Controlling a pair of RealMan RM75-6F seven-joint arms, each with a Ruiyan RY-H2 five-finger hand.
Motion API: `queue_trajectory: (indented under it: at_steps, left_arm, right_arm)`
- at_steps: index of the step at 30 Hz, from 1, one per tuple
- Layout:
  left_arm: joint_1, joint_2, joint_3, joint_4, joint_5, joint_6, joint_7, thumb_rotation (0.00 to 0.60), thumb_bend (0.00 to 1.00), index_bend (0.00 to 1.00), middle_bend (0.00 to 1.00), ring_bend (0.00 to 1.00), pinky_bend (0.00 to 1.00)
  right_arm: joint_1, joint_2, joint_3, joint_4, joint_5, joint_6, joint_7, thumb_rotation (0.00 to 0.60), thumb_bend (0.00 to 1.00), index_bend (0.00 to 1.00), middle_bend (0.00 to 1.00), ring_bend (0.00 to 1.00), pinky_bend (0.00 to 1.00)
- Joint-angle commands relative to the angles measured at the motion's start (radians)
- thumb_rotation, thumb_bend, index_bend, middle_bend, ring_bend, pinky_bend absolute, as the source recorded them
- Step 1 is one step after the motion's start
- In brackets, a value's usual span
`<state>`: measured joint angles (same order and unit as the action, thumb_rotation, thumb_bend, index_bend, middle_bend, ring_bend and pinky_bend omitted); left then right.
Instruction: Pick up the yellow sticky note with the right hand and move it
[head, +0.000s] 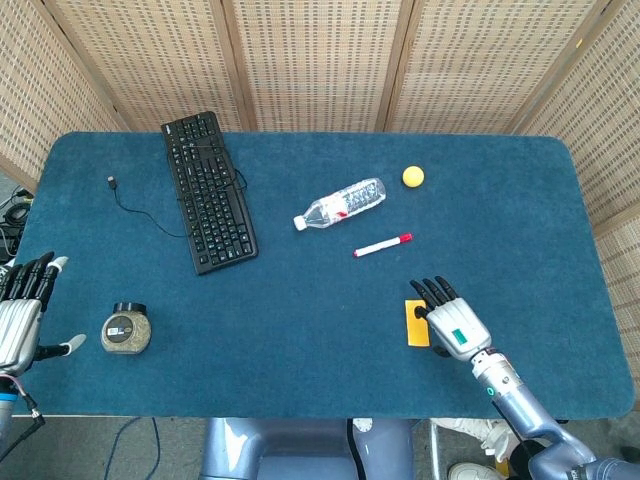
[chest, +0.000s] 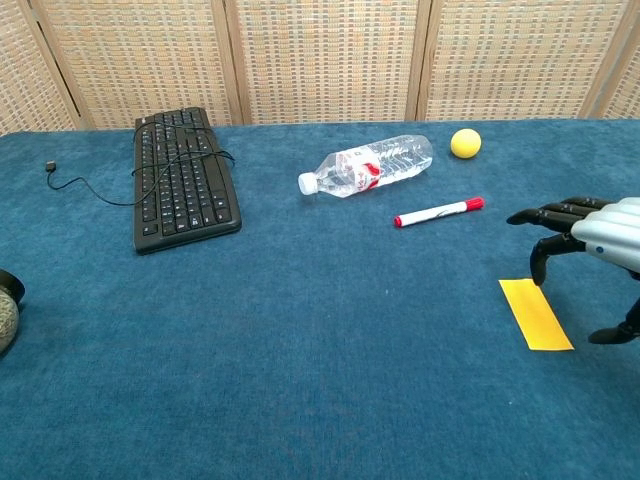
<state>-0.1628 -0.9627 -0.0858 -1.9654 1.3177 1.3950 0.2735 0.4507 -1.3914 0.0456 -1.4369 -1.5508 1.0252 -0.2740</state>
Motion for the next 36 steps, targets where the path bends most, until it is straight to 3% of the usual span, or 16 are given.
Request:
queue_trajectory:
  at_steps: [1,15,36]
  left_arm:
    - [-0.002,-0.003,0.001,-0.001,-0.001,-0.001,0.006,0.6,0.0,0.0,0.0,0.0,0.0]
    - [-0.006,-0.013,0.0,-0.008,-0.015,0.005,0.025,0.6,0.0,0.0,0.0,0.0,0.0]
    - [-0.015,-0.018,0.001,-0.014,-0.027,0.001,0.039,0.6,0.0,0.0,0.0,0.0,0.0]
  right_arm:
    - [0.0,-0.014,-0.008,0.01,0.0,0.006,0.009,0.6,0.03,0.37,0.0,0.0,0.0]
    - [0.008,-0.103,-0.037,0.141,-0.027,0.042,0.045,0.6,0.03,0.4,0.0,0.0,0.0]
    - [0.028,-0.144,-0.031,0.171,0.025,0.015,0.026,0.6,0.02,0.4,0.0,0.0,0.0]
